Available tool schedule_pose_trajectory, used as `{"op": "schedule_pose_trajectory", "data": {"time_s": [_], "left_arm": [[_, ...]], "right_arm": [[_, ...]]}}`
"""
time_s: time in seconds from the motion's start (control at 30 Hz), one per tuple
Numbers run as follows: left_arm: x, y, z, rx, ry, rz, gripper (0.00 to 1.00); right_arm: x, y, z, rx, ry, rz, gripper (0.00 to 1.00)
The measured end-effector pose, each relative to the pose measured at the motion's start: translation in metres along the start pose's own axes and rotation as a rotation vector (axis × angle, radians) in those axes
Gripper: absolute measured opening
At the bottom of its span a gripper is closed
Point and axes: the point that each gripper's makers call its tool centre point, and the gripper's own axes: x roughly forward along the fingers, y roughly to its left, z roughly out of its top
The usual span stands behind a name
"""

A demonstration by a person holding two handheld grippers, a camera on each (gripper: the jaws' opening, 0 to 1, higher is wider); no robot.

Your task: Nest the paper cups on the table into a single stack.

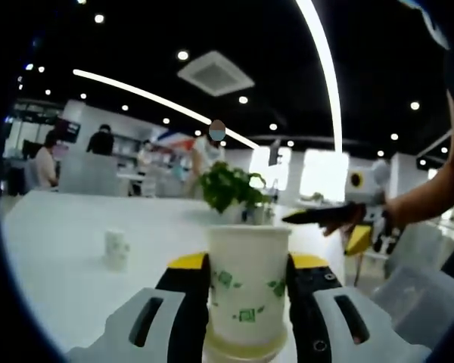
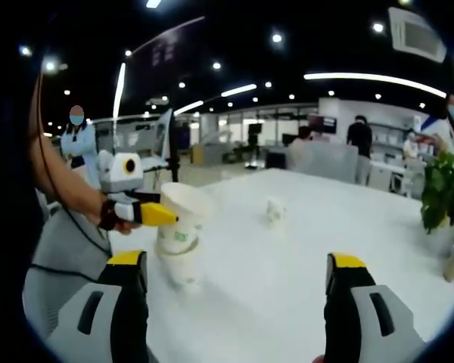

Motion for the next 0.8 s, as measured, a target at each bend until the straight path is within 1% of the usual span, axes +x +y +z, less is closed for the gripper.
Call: {"op": "schedule_pose_trajectory", "data": {"time_s": [0.23, 0.37, 0.63, 0.8], "left_arm": [[-0.002, 0.001, -0.011, 0.004, 0.044, 0.016, 0.39], [-0.004, 0.002, -0.021, 0.036, 0.093, 0.016, 0.39], [-0.005, 0.002, -0.021, 0.034, 0.094, 0.012, 0.40], [-0.006, 0.002, -0.024, 0.032, 0.107, 0.019, 0.40]], "right_arm": [[0.003, 0.003, -0.001, 0.003, -0.001, 0.009, 0.96], [0.004, 0.004, 0.000, 0.001, -0.002, 0.011, 0.96], [0.006, 0.005, 0.002, -0.002, -0.002, 0.016, 0.96], [0.007, 0.004, 0.002, 0.000, -0.003, 0.015, 0.96]]}}
